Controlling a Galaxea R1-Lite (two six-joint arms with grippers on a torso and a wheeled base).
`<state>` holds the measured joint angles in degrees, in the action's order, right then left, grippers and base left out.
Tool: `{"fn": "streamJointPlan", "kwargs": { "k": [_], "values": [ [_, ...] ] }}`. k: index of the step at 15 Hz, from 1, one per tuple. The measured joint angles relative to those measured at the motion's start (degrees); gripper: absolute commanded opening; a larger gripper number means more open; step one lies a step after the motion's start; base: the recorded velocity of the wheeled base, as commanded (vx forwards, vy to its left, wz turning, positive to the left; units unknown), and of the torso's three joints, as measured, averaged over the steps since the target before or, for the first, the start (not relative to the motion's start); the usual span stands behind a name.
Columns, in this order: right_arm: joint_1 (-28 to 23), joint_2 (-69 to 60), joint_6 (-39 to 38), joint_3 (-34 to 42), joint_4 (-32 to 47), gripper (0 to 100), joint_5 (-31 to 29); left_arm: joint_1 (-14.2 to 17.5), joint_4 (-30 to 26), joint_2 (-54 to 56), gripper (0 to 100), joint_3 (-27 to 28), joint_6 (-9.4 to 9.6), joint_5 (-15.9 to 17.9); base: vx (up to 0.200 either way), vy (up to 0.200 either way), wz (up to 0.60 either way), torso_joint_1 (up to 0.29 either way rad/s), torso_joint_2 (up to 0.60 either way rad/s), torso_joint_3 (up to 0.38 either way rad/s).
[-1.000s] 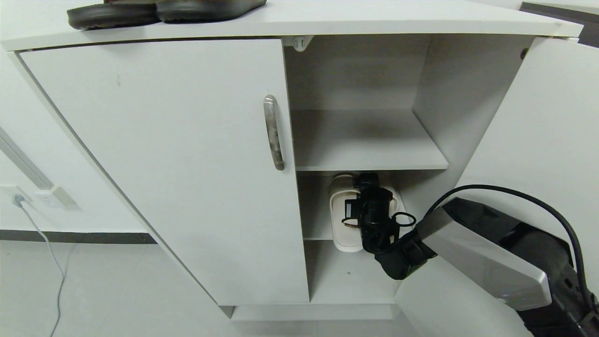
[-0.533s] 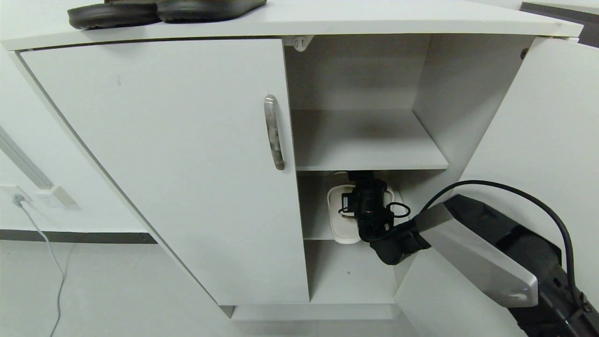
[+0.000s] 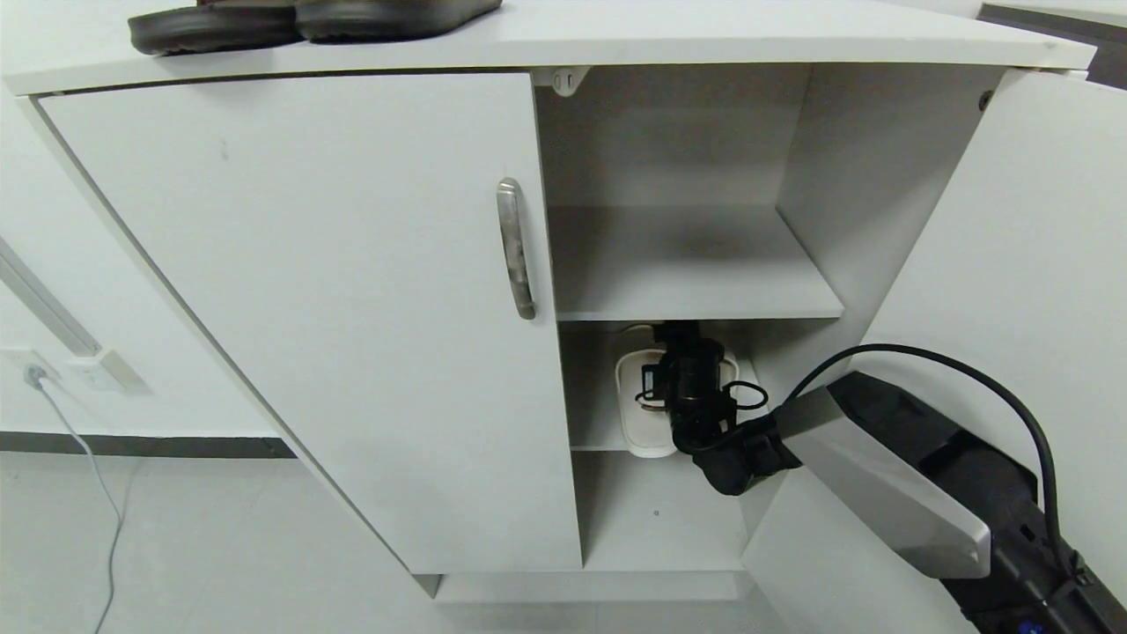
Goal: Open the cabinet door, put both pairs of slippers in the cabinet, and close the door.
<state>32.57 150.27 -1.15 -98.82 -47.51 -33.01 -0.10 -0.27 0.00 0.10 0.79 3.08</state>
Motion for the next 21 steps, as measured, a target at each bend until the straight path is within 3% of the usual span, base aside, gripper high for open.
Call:
{"fn": "streamJointPlan", "kwargs": {
  "k": [1, 2, 5, 9, 15, 21],
  "values": [
    [0.0, 0.1, 0.0, -0.1, 0.0, 0, 0.0, 0.0, 0.0, 0.0, 0, 0.0, -0.01, 0.0, 0.0, 0.0, 0.0, 0.0, 0.0, 0.0],
    [0.0, 0.2, 0.0, -0.1, 0.0, 100, 0.0, 0.0, 0.0, 0.0, 0, 0.0, 0.0, 0.0, 0.0, 0.0, 0.0, 0.0, 0.0, 0.0],
    [0.1, 0.2, 0.0, 1.1, -0.8, 100, -0.3, 0.0, 0.0, 0.0, 0, 0.0, 0.0, 0.0, 0.0, 0.0, 0.0, 0.0, 0.0, 0.0],
    [0.9, -3.1, 0.1, 10.4, -5.6, 100, -0.5, 0.0, 0.0, 0.0, 0, 0.0, -0.01, 0.0, 0.0, 0.0, 0.0, 0.0, 0.0, 0.0],
    [4.2, -13.2, 0.1, 33.0, -18.5, 100, -0.9, 0.0, 0.0, 0.0, 0, 0.0, 0.07, 0.0, 0.0, 0.0, 0.0, 0.0, 0.0, 0.0],
    [10.3, -22.0, -0.1, 57.1, -37.9, 100, -1.9, 0.0, 0.0, 0.0, 0, 0.0, 0.07, 0.0, 0.0, 0.0, 0.0, 0.0, 0.0, 0.0]
  ]
}}
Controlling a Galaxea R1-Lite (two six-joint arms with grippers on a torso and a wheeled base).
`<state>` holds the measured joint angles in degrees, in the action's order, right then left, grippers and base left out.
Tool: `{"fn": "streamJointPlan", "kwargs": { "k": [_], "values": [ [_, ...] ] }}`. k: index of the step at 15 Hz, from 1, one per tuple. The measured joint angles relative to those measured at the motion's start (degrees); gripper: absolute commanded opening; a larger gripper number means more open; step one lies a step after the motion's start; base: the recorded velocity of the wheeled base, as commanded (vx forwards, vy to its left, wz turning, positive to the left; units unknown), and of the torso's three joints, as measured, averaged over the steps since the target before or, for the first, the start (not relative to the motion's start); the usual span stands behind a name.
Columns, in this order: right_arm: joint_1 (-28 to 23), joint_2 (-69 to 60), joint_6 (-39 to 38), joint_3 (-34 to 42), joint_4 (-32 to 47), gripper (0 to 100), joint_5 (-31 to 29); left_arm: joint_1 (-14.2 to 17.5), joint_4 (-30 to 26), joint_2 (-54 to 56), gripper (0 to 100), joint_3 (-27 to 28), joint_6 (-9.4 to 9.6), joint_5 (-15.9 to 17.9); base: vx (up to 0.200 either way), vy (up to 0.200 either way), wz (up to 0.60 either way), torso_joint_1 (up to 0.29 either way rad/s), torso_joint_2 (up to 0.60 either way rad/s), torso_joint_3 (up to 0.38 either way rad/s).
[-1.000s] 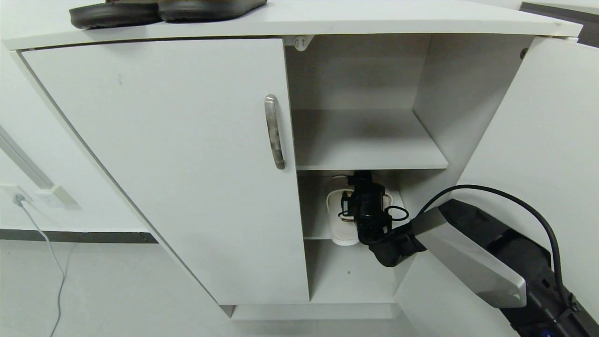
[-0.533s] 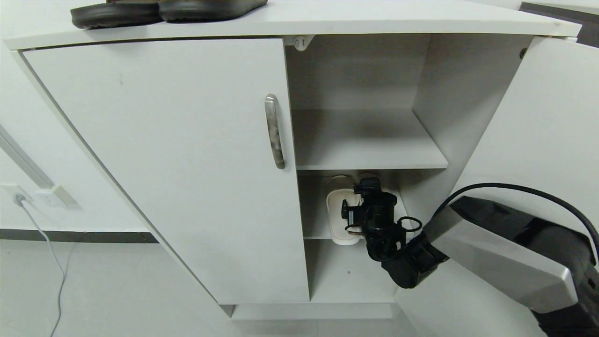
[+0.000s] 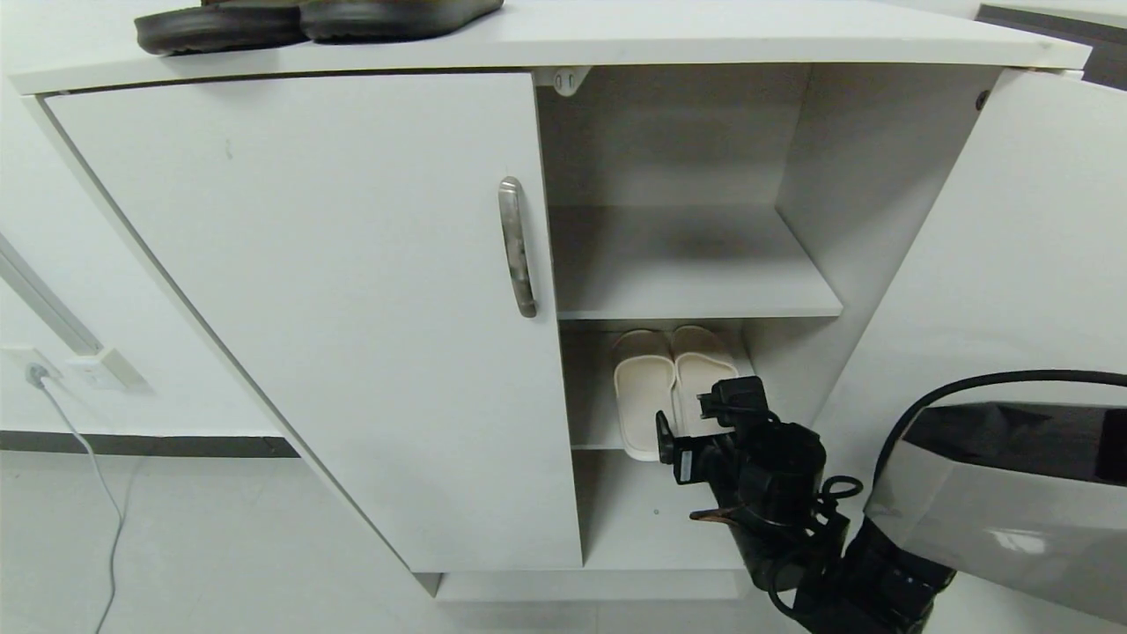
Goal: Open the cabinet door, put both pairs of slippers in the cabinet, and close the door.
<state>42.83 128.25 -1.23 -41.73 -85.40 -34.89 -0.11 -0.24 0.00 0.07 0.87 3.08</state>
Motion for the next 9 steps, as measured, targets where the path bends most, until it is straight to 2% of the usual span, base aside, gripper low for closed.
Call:
{"fn": "streamJointPlan", "kwargs": {
  "k": [2, 5, 9],
  "values": [
    [1.5, -1.7, 0.0, 2.5, -0.7, 100, -0.2, 0.0, 0.0, 0.0, 0, 0.0, 0.02, 0.0, 0.0, 0.0, 0.0, 0.0, 0.0, 0.0],
    [2.2, -2.7, -0.1, 3.3, -1.2, 100, -0.2, 0.0, 0.0, 0.0, 0, 0.0, 0.02, 0.0, -0.2, 0.0, 0.0, 0.004, 0.0, -0.002],
    [3.0, -3.0, 0.0, 4.3, -1.8, 100, -0.2, 0.0, 0.0, 0.0, 0, 0.0, 0.26, 0.0, 0.0, 0.0, 0.0, 0.0, 0.0, 0.0]
  ]
}}
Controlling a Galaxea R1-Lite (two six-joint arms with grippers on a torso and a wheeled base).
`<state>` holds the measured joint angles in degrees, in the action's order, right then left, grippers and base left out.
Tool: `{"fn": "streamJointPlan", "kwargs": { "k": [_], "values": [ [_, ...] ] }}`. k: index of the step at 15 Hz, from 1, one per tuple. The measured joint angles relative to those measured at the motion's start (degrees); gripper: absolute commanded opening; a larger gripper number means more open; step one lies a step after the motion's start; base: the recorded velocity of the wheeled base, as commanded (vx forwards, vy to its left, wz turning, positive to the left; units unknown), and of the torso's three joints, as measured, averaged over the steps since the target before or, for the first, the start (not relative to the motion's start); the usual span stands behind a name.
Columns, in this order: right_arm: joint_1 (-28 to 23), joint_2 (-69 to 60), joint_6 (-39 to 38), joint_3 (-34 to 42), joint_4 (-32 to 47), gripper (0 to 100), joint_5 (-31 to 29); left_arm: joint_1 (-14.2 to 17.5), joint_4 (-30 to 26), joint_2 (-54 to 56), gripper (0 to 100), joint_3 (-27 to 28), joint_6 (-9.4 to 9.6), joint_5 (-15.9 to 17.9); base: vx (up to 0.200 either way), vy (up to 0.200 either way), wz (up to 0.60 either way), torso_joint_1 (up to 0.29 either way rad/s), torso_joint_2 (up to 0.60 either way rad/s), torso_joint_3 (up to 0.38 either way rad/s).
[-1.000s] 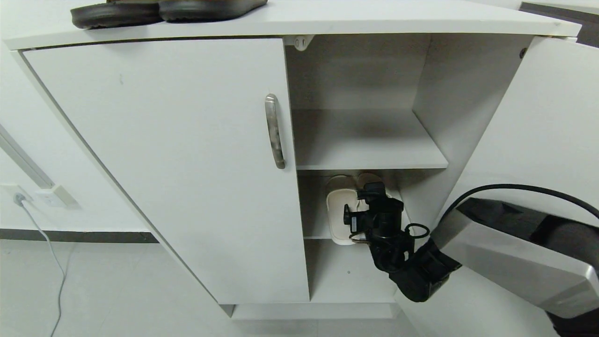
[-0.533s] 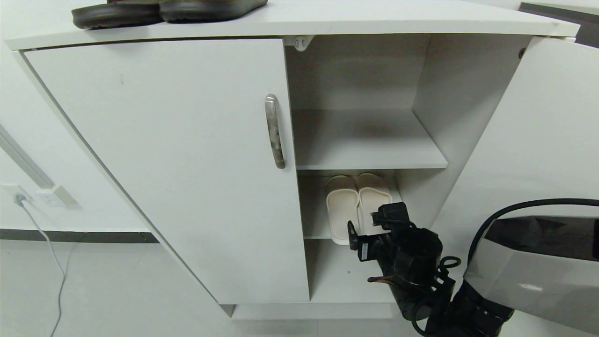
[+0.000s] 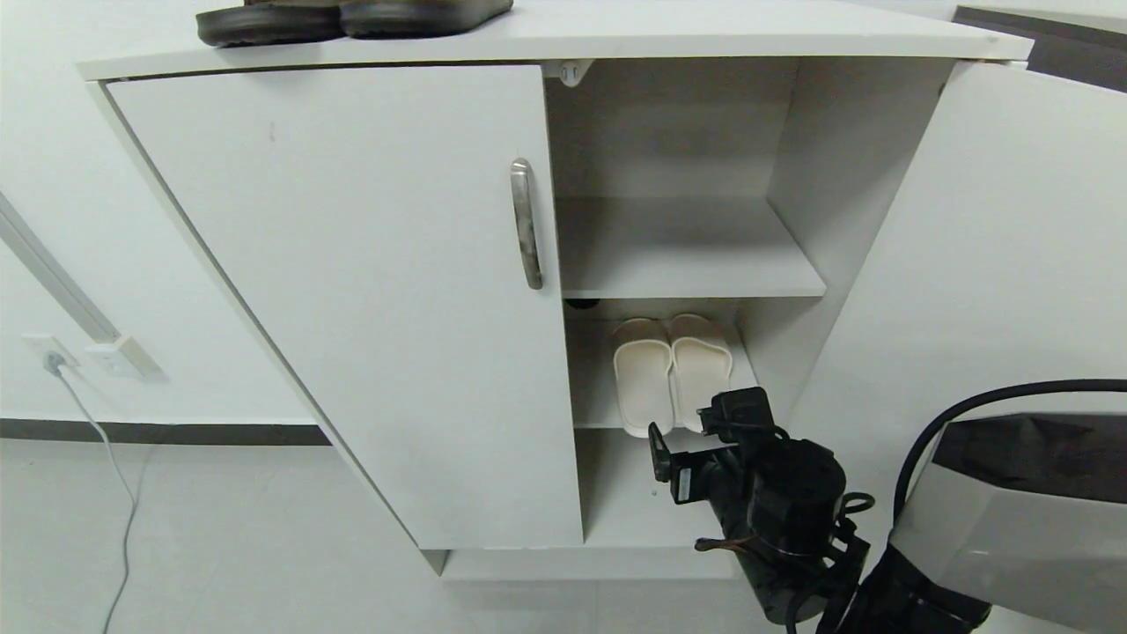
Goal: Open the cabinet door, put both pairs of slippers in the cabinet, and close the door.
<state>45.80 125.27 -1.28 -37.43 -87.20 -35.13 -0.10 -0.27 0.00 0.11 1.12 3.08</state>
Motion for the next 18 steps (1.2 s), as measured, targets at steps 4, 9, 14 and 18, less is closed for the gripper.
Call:
{"fn": "streamJointPlan", "kwargs": {
  "k": [4, 9, 14, 18],
  "values": [
    [0.0, -0.4, 0.2, 0.8, -1.0, 100, 0.0, 0.0, 0.0, 0.0, 0, 0.0, -0.33, 0.0, 0.0, 0.0, 0.0, 0.0, 0.0, 0.0],
    [0.1, -0.6, 0.2, 1.0, -0.9, 100, 0.0, 0.0, 0.0, 0.0, 0, 0.0, -0.68, -0.1, 0.0, 0.0, 0.0, 0.001, 0.0, 0.024],
    [0.2, -0.6, 0.2, 1.5, -0.9, 100, 0.0, 0.0, 0.0, 0.0, 0, 0.0, -0.68, -0.1, 0.0, 0.0, 0.0, 0.003, 0.0, 0.19],
    [0.2, -0.6, 0.2, 1.6, -0.7, 100, 0.0, 0.0, 0.1, 0.0, 0, 0.0, -0.48, -0.1, 0.0, 0.0, 0.0, 0.004, 0.0, 0.154]
  ]
}}
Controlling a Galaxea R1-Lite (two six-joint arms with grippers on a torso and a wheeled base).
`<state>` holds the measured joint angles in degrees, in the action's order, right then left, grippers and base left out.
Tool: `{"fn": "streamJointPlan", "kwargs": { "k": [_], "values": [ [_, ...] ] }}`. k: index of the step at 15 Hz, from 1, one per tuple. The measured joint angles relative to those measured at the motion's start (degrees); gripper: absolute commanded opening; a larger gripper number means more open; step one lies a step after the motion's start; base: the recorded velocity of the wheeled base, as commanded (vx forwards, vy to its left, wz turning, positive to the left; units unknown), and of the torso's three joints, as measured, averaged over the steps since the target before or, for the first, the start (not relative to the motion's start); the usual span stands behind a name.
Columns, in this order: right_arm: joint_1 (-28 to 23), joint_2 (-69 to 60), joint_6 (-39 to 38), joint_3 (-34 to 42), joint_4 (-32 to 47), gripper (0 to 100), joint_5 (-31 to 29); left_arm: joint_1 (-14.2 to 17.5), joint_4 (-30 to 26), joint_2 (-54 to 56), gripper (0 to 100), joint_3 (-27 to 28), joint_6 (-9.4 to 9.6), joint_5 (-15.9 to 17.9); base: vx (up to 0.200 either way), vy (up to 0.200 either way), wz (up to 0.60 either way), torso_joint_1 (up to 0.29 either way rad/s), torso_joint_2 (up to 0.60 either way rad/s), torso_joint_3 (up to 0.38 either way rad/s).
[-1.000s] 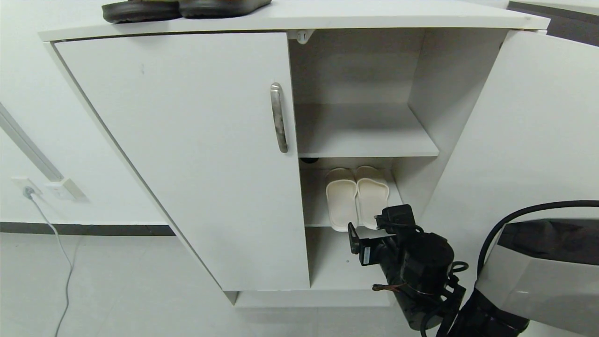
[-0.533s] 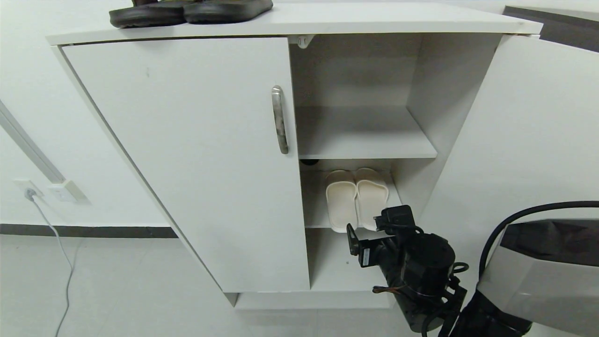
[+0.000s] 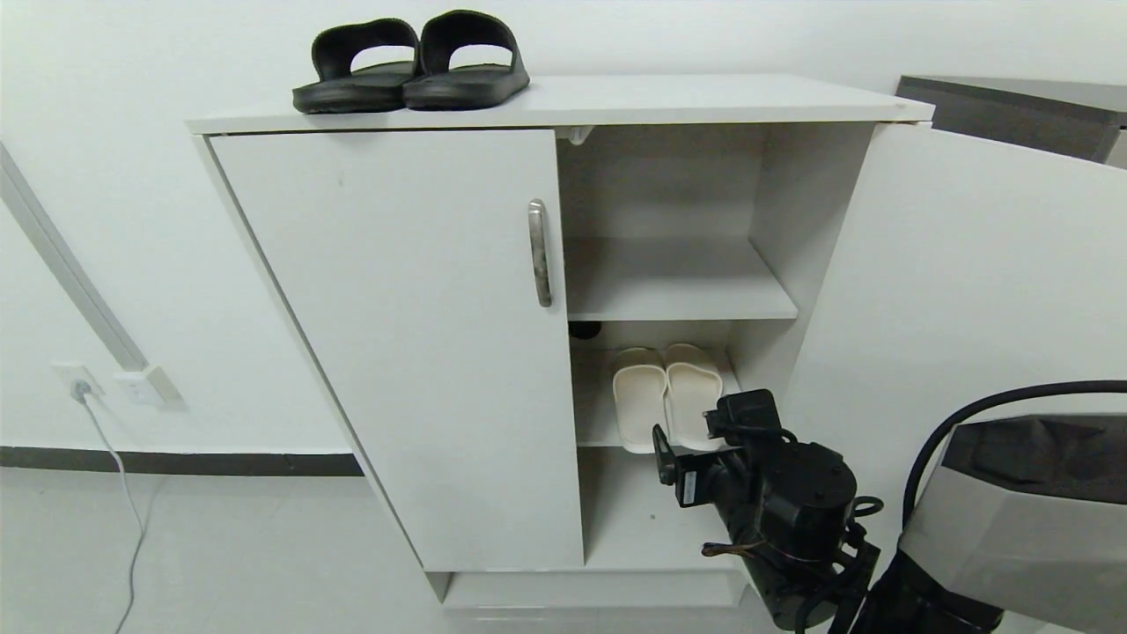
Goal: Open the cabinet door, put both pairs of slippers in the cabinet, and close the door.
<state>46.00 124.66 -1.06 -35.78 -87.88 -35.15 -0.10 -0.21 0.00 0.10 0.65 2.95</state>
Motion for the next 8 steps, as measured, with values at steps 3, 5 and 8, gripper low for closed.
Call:
{"fn": "streamJointPlan", "kwargs": {
  "k": [3, 5, 8],
  "values": [
    [0.2, 0.0, 0.0, 0.0, 0.2, 100, 0.0, 0.0, 0.0, 0.0, 0, 0.0, 0.0, 0.0, 0.0, 0.0, 0.0, 0.0, 0.0, 0.0],
    [0.2, 0.1, 0.0, 0.0, 0.1, 100, 0.0, 0.0, 0.0, 0.0, 0, -0.1, -0.21, -1.3, 0.0, 0.0, 0.0, 0.0, 0.0, 0.0],
    [0.2, 0.2, 0.0, 0.1, -0.1, 100, 0.0, 0.0, 0.1, 0.0, 0, -0.1, -0.74, -2.4, -0.2, 0.0, 0.0, 0.005, 0.01, 0.001]
  ]
}}
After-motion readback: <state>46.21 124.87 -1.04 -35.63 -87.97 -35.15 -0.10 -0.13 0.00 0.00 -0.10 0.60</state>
